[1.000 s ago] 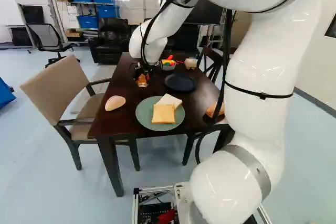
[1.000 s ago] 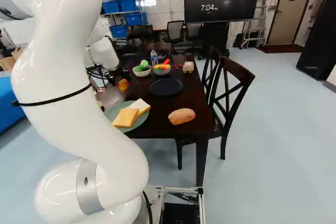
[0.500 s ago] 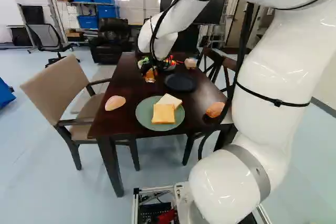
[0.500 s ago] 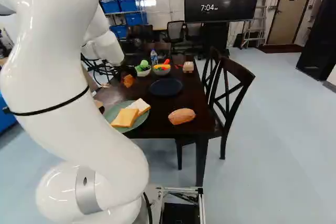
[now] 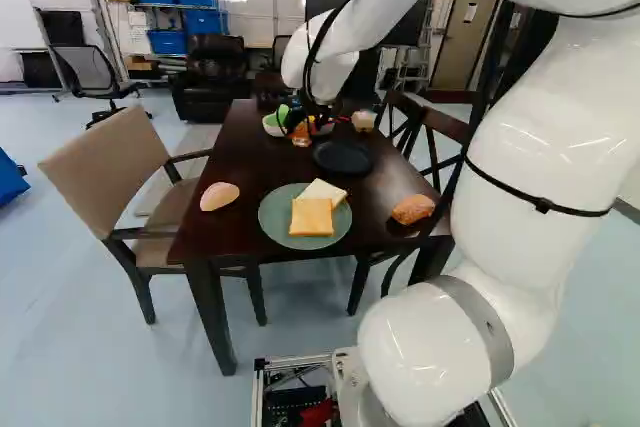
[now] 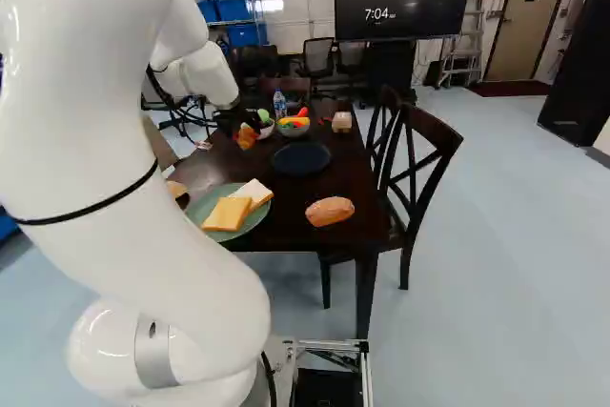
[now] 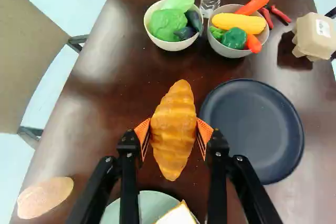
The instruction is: Move the croissant to the empty plate
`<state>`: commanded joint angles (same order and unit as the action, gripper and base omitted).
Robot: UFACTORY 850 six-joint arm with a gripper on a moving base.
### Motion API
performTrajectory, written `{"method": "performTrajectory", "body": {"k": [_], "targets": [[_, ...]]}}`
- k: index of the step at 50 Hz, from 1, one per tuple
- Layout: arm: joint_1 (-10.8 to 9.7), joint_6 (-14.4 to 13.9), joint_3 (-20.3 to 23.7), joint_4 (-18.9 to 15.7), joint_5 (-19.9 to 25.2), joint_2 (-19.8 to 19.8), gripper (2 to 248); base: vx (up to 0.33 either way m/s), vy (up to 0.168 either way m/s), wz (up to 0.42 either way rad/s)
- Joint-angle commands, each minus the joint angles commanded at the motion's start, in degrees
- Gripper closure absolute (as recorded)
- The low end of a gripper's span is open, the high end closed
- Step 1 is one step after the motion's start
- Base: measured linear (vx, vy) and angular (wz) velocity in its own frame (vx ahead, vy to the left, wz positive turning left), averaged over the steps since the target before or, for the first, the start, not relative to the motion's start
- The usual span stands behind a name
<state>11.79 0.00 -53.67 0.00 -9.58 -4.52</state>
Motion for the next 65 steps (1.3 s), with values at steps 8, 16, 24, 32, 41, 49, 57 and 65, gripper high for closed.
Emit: {"method": "performTrajectory", "body": {"k": [8, 16, 24, 32, 41, 49, 57, 65], "targets": [[-1.6, 0.0, -0.4, 0.0, -1.2, 0.7, 114, 0.0, 0.0, 0.0], [-3.2, 0.0, -1.0, 0.0, -2.7, 1.2, 114, 0.0, 0.0, 0.0], [-4.8, 0.0, -1.7, 0.0, -4.5, 1.7, 114, 0.0, 0.0, 0.0], [-6.4, 0.0, -2.5, 0.0, -6.6, 1.7, 114, 0.0, 0.0, 0.0], [-8.2, 0.0, -3.5, 0.0, -9.3, 0.8, 114, 0.0, 0.0, 0.0], [-9.8, 0.0, -4.5, 0.0, -11.8, -0.2, 114, 0.0, 0.0, 0.0], [-11.4, 0.0, -5.8, 0.0, -14.0, -1.4, 114, 0.0, 0.0, 0.0], [-13.0, 0.0, -7.1, 0.0, -14.8, -2.6, 114, 0.0, 0.0, 0.0]]}}
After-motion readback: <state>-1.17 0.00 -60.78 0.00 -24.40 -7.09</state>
